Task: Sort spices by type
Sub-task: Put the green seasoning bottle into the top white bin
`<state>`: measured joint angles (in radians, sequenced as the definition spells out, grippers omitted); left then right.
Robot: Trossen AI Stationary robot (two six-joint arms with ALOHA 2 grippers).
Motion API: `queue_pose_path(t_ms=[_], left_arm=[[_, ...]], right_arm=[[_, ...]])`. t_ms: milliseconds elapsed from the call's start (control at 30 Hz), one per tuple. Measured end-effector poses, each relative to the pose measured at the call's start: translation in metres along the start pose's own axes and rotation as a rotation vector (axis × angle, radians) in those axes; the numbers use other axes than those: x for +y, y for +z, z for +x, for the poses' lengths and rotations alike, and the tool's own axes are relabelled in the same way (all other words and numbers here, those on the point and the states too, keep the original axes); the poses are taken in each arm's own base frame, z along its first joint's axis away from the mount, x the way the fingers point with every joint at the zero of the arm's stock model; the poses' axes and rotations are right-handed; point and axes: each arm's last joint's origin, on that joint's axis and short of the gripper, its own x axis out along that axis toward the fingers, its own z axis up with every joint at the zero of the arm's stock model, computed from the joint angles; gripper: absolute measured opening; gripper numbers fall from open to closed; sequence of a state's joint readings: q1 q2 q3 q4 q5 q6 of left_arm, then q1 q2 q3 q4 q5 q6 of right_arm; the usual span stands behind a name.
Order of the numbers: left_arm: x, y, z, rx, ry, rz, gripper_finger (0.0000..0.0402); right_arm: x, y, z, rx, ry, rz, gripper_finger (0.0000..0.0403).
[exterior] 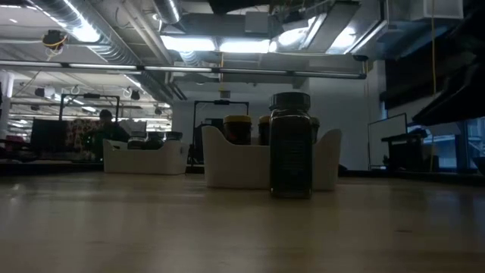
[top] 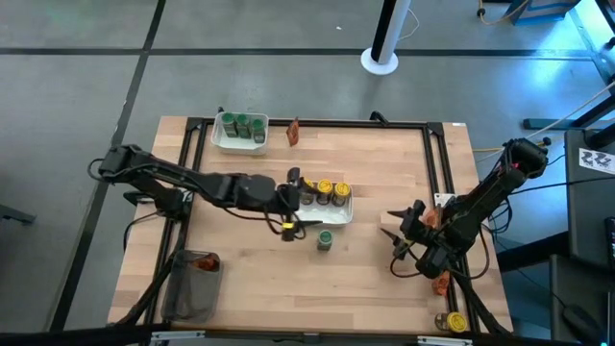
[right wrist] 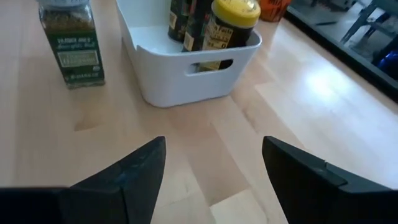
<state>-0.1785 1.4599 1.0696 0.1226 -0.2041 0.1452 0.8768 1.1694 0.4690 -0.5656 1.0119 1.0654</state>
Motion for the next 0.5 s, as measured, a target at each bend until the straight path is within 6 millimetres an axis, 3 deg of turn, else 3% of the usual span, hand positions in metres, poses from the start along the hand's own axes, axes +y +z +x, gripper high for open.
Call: queue_pose_path(t_ms=[200, 333, 500], left_arm=[[-0.014, 0.013, 0.019, 0.112, 0.020, -0.038, 0.0337], [-0.029, 0.004, 0.036, 0.147, -0.002, -0.053, 0.0337], [-0.049, -0.003, 0.041, 0.172, -0.040, -0.096, 0.0337]], right_arm=[[0.000, 0.001, 0.000, -0.024, -0.010, 0.004, 0.0269], [0.001, 0.001, 0.000, -0.018, -0.004, 0.008, 0.0269], [0.001, 0.001, 0.000, -0.003, 0.009, 0.014, 0.0269]])
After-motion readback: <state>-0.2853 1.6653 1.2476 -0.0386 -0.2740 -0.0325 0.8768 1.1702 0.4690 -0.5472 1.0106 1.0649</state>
